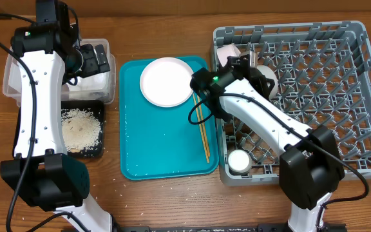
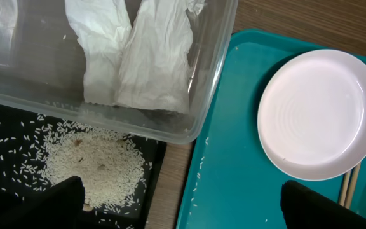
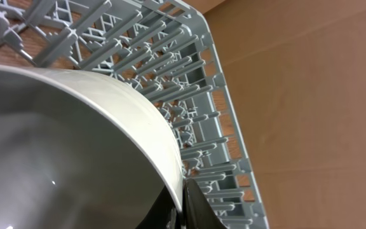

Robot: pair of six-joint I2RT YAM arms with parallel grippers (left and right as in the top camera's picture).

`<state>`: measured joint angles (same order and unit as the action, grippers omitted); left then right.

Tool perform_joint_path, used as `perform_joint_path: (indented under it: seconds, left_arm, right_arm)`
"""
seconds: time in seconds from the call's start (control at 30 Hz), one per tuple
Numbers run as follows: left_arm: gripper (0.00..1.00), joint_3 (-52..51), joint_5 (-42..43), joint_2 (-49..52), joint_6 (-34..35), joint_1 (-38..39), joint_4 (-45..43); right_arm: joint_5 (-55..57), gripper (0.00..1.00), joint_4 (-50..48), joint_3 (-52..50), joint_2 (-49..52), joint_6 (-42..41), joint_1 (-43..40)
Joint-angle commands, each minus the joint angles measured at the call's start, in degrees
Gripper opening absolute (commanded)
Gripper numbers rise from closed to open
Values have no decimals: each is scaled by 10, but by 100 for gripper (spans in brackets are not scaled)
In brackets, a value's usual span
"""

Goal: Sort waste into correct bins and load items into the dishwasher
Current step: 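Carry the white bowl into the grey rack and release it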

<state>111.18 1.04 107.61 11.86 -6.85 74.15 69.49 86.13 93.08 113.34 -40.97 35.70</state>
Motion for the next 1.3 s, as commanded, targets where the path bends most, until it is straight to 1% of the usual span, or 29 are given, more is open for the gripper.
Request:
perform_joint_path:
  seconds: [0.0,0.23,0.5,0.53,0.57,0.6,0.67,0.77,0.83,0.87,0.93,1.1,1.17,1.27]
  left_arm:
    - [100,12,0,-2,-7,1,0]
    - [100,12,0,-2,-7,1,0]
    - [100,12,0,-2,-7,1,0]
    - [100,12,0,-2,-7,1,0]
    - [100,12,0,-2,-7,1,0]
    - [100,12,0,-2,-7,1,0]
    - [100,12,0,-2,-7,1,0]
    - [100,12,0,-2,-7,1,0]
    - [100,12,0,-2,-7,1,0]
    - [100,12,0,-2,-7,1,0]
    - [100,12,0,-2,-7,1,0]
    - [100,12,0,-2,-7,1,0]
    - [100,12,0,-2,-7,1,0]
    - [100,12,0,-2,-7,1,0]
  right_arm:
    - [26,4,11,-2,12,-13,7]
    - [-6,4,17,-2,14,-13,33]
    - [-92,4,34,-2,14,-12,60]
    - [-103,6,38,-2,13,-13,64]
    - [-108,12,40,-2,13,-13,68]
    - [-112,21,41,-1,13,-13,71]
    - [-117,45,43,3,13,-13,79]
    - [-127,73,42,21,12,-13,97]
    - [-129,83,43,39,11,-13,107]
    - [-133,86,43,50,11,-13,111]
    - [-149,89,44,75,11,-12,115]
    - [-232,90,33,165,11,2,102]
    - [-287,90,-3,194,11,38,92]
    - [-417,90,-111,210,11,104,78]
